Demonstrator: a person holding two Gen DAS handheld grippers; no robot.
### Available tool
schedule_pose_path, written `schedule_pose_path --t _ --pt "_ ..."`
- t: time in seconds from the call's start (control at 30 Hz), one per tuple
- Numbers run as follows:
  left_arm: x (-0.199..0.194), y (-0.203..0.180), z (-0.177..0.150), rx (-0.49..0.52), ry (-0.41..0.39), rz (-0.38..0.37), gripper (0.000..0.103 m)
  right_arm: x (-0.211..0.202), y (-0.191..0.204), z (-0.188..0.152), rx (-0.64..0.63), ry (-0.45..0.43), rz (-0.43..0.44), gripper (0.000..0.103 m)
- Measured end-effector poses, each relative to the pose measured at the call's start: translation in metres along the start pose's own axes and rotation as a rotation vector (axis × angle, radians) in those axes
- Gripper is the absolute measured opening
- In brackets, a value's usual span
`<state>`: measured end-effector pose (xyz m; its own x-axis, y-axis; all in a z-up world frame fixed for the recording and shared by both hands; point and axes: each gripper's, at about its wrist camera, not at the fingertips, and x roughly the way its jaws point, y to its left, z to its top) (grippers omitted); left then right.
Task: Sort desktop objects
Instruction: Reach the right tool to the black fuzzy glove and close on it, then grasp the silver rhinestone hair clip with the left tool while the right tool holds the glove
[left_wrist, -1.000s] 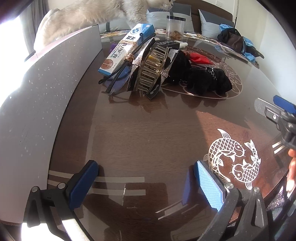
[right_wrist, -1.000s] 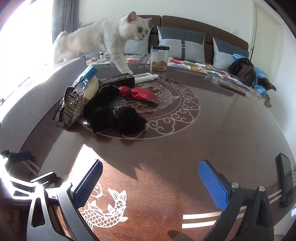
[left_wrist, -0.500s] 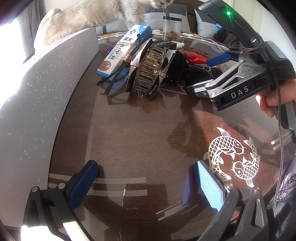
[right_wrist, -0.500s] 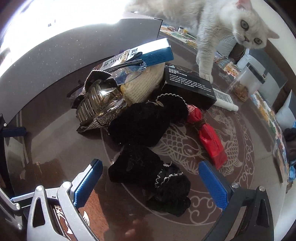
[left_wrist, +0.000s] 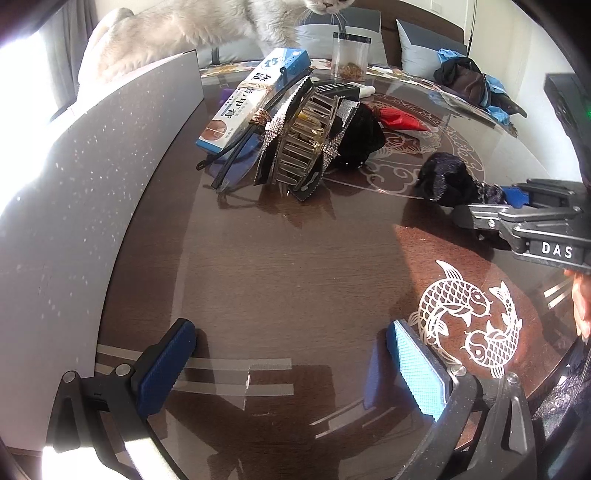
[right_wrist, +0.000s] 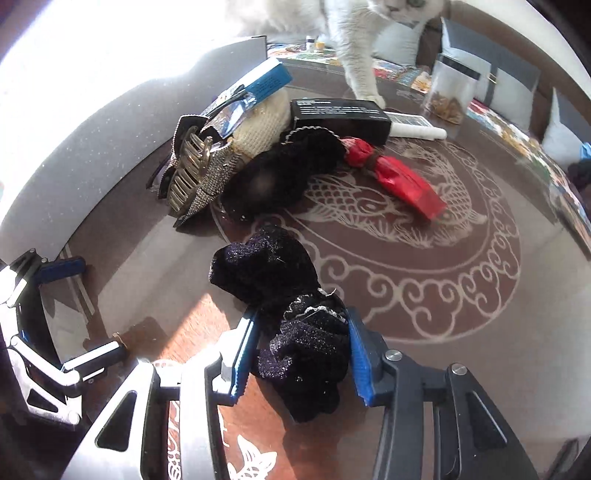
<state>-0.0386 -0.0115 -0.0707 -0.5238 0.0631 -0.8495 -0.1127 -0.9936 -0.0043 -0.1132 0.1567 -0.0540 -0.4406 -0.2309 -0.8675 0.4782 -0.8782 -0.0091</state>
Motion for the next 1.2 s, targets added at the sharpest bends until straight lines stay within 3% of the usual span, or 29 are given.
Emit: schedule_pose_path --t 0.17,0.33,0.47,0.73,0.9,0.93,0.97,1.0,1.03,1.07,1.2 --pt "-0.001 0.0 -0.002 -0.001 -0.007 0.0 0.103 -0.02 -0.02 -0.043 0.145 -0.063 -0.093 0.047" --pt "0.002 -0.002 0.003 -0.001 0.011 0.001 0.103 -0.033 -0.036 -0.059 0.269 -0.089 -0.094 0.047" --pt "0.017 -0.006 0.03 0.021 0.055 -0.014 0.103 -0.034 -0.032 -0.055 0.263 -0.121 -0.096 0.048" --pt "0.053 -0.007 0.09 0.03 0.055 -0.017 0.103 -0.034 -0.022 -0.056 0.237 -0.135 -0.084 0.048" --pt "0.06 -0.011 0.11 0.063 0.035 -0.05 0.103 -0.036 -0.031 -0.055 0.277 -0.153 -0.067 0.048" --pt "0.058 -0.015 0.111 0.09 0.02 -0.053 0.097 -0.035 -0.033 -0.055 0.289 -0.154 -0.062 0.048" --pt "0.056 -0.02 0.112 0.121 0.008 -0.052 0.074 -0.035 -0.035 -0.055 0.299 -0.154 -0.057 0.048" --pt "0.055 -0.024 0.111 0.149 0.009 -0.041 0.067 -0.034 -0.037 -0.055 0.307 -0.153 -0.054 0.048" --pt "0.054 -0.026 0.11 0.162 0.003 -0.055 0.051 -0.034 -0.038 -0.054 0.313 -0.153 -0.053 0.048" --pt "0.052 -0.026 0.109 0.163 0.006 -0.078 0.045 -0.033 -0.039 -0.054 0.316 -0.154 -0.053 0.048" --pt "0.035 -0.021 0.086 0.127 0.041 -0.178 0.044 -0.036 -0.042 -0.054 0.32 -0.155 -0.05 0.048"
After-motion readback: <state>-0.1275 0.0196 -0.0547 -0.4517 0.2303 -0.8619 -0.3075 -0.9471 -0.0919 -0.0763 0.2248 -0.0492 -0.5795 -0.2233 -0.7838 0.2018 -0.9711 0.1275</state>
